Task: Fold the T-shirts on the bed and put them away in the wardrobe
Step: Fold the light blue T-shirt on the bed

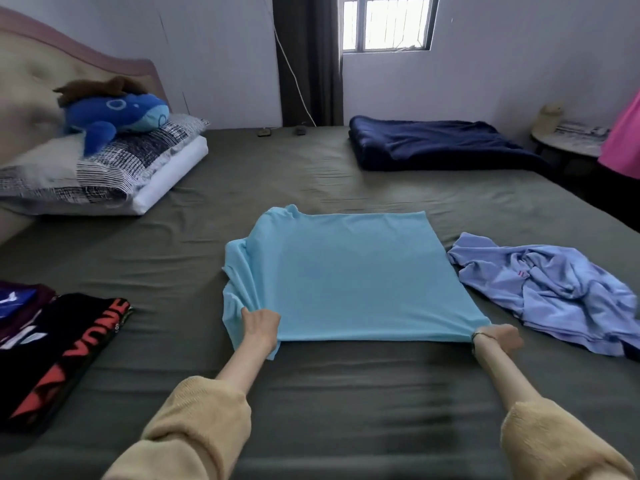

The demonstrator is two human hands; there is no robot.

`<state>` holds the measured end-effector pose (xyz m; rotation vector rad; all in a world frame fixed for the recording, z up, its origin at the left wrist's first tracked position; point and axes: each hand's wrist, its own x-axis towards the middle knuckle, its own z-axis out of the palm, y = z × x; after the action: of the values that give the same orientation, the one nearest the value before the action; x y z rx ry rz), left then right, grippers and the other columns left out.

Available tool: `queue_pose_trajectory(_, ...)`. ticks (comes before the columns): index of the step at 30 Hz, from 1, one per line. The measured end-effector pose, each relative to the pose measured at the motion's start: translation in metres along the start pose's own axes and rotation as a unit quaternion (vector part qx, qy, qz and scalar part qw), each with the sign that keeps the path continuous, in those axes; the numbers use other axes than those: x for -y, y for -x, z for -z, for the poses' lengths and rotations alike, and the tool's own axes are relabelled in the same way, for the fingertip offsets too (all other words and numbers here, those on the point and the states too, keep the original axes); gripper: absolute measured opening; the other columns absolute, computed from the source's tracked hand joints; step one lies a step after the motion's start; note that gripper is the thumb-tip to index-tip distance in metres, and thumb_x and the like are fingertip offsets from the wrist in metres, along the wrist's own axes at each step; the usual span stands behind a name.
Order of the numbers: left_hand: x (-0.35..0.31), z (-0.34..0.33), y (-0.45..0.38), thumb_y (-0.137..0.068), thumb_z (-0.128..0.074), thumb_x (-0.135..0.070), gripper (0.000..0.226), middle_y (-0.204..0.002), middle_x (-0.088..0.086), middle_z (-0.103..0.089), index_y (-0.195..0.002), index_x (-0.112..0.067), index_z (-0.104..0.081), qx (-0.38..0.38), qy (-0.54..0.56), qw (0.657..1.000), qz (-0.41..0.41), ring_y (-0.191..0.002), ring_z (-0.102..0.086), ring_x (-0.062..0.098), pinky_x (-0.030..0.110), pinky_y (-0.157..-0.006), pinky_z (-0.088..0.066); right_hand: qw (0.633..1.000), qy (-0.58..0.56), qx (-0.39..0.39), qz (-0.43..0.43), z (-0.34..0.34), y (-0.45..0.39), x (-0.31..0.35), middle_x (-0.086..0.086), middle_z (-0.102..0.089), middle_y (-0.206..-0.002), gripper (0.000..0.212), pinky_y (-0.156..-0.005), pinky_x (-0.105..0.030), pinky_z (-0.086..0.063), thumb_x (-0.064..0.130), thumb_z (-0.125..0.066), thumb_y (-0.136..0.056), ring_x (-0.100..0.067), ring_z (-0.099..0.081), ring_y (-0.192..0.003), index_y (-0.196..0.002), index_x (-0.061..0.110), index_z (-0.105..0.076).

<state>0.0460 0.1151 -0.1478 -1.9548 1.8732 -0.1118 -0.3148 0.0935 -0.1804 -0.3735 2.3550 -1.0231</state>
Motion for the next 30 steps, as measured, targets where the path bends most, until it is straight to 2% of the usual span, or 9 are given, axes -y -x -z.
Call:
queue_pose_trajectory(2,-0.006,-0.002,0.005,-0.088,-0.054,-0.004,0.036,-0.124,0.001,-0.056,-0.121,-0.018,-0.052,0.016,-0.014,1.0,-0.003,-0.117,-0.054,0.019,0.032,-0.089,-0.032,1.0,-0.018,-0.013,0.007,0.004,0.001,-0.008,-0.032,-0.052,-0.122,0.029,-0.095,-0.048,-0.043,-0.007,-0.043,-0.093,-0.043,-0.051,-0.114,-0.12,-0.015,-0.05)
queue_pose_trajectory(7,-0.013,-0.011,0.022,-0.094,-0.051,-0.016,0.035,-0.131,0.001,-0.053,-0.129,-0.017,-0.05,0.041,-0.046,0.998,0.0,-0.122,-0.051,0.02,0.031,-0.095,-0.038,0.998,-0.031,-0.05,0.011,0.025,0.009,-0.02,-0.033,-0.046,-0.13,0.033,-0.097,-0.048,-0.036,-0.01,-0.027,-0.096,-0.045,-0.046,-0.12,-0.125,-0.014,-0.044)
queue_pose_trajectory(10,-0.017,-0.015,0.035,-0.095,-0.047,-0.013,0.037,-0.134,0.001,-0.051,-0.131,-0.016,-0.048,0.04,-0.065,0.997,-0.006,-0.124,-0.049,0.02,0.031,-0.096,-0.037,0.998,0.028,-0.038,0.05,0.039,0.021,-0.028,-0.035,-0.044,-0.131,0.036,-0.099,-0.048,-0.033,-0.007,-0.022,-0.098,-0.046,-0.044,-0.121,-0.128,-0.016,-0.039)
queue_pose_trajectory(14,-0.014,-0.021,0.047,-0.094,-0.048,-0.01,0.038,-0.134,0.002,-0.051,-0.131,-0.015,-0.045,0.024,-0.032,0.999,-0.016,-0.125,-0.049,0.021,0.035,-0.099,-0.036,0.986,0.074,0.028,0.145,0.049,0.032,-0.047,-0.033,-0.03,-0.14,0.047,-0.103,-0.048,-0.028,-0.004,-0.04,-0.093,-0.044,-0.032,-0.128,-0.138,-0.012,-0.029)
queue_pose_trajectory(18,-0.003,-0.018,0.056,-0.088,-0.05,-0.026,0.035,-0.127,0.003,-0.055,-0.121,-0.017,-0.049,0.044,0.106,0.993,-0.013,-0.12,-0.05,0.023,0.038,-0.102,-0.034,0.978,0.086,0.001,0.191,0.041,0.035,-0.05,-0.032,-0.036,-0.128,0.037,-0.095,-0.046,-0.038,-0.011,-0.051,-0.082,-0.045,-0.042,-0.114,-0.119,-0.012,-0.049)
queue_pose_trajectory(21,0.008,-0.014,0.061,-0.089,-0.041,-0.027,0.032,-0.125,0.006,-0.057,-0.117,-0.015,-0.053,0.032,0.234,0.971,0.038,-0.117,-0.051,0.025,0.036,-0.099,-0.036,0.964,0.109,0.045,0.239,0.031,0.05,-0.05,-0.031,-0.049,-0.121,0.027,-0.096,-0.038,-0.038,-0.009,-0.048,-0.082,-0.042,-0.049,-0.111,-0.106,-0.009,-0.061)
queue_pose_trajectory(24,0.018,-0.022,0.062,-0.093,-0.037,-0.018,0.034,-0.133,0.01,-0.051,-0.123,-0.01,-0.05,-0.032,0.304,0.945,0.114,-0.123,-0.048,0.027,0.036,-0.096,-0.039,0.945,0.134,0.099,0.281,0.012,0.074,-0.05,-0.027,-0.061,-0.113,0.024,-0.095,-0.033,-0.037,-0.007,-0.05,-0.083,-0.037,-0.052,-0.113,-0.102,-0.006,-0.065)
queue_pose_trajectory(27,0.032,-0.033,0.064,-0.094,-0.039,-0.014,0.036,-0.137,0.013,-0.043,-0.128,-0.005,-0.045,-0.092,0.375,0.901,0.199,-0.129,-0.039,0.029,0.04,-0.098,-0.039,0.921,0.165,0.154,0.317,-0.013,0.105,-0.047,-0.02,-0.065,-0.111,0.022,-0.092,-0.029,-0.037,0.0,-0.053,-0.084,-0.032,-0.055,-0.112,-0.102,-0.001,-0.066)
queue_pose_trajectory(30,0.047,-0.05,0.058,-0.094,-0.044,-0.015,0.047,-0.144,0.019,-0.033,-0.137,0.002,-0.033,-0.056,0.464,0.847,0.253,-0.134,-0.032,0.033,0.042,-0.103,-0.034,0.896,0.189,0.215,0.34,-0.035,0.141,-0.043,-0.015,-0.067,-0.109,0.022,-0.09,-0.025,-0.039,0.003,-0.054,-0.085,-0.027,-0.057,-0.111,-0.103,0.002,-0.066)
